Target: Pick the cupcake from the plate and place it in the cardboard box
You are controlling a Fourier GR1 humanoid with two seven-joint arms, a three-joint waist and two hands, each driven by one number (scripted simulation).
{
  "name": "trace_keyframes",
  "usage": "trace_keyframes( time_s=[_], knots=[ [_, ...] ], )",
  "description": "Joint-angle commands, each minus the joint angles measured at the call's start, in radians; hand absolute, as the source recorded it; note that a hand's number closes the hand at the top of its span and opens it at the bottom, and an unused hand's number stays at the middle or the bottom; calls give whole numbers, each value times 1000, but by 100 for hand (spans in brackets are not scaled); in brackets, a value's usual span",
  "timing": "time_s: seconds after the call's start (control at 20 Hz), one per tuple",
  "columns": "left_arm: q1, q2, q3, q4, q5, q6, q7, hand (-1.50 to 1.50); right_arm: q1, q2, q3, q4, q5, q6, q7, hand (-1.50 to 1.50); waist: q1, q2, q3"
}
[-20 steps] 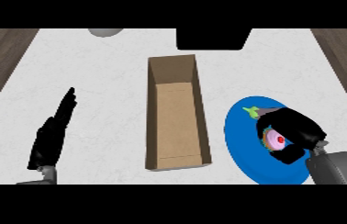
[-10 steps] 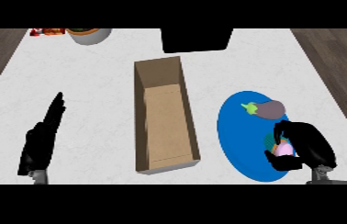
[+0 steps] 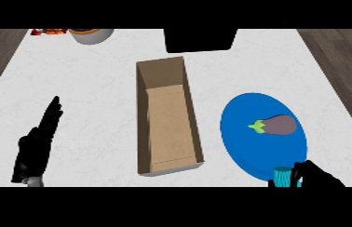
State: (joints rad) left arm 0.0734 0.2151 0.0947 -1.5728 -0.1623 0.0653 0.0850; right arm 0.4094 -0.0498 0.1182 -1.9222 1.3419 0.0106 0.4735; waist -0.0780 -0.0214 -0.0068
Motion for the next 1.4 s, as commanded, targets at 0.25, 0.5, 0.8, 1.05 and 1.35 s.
trace_keyframes(
  time_s=[0.25,0.5,0.8,1.05,1.35],
  knots=[
    [-35,-11,-33,-12,-18,-7,28,0,146,49,439,-465,86,-135,150,150,43,9,5],
    [-18,-9,-39,-5,-7,-35,-10,0,82,50,699,-547,251,-100,260,150,70,15,4],
    [-70,-40,-67,-35,-53,6,44,0,-305,50,839,-426,333,13,593,150,88,23,5],
    [-81,-43,-71,20,-49,-13,2,0,-486,44,725,-323,180,41,698,150,99,28,5],
    [-89,-53,-86,-16,-52,-13,38,0,-610,44,576,-217,10,32,713,150,120,34,5]
  ],
)
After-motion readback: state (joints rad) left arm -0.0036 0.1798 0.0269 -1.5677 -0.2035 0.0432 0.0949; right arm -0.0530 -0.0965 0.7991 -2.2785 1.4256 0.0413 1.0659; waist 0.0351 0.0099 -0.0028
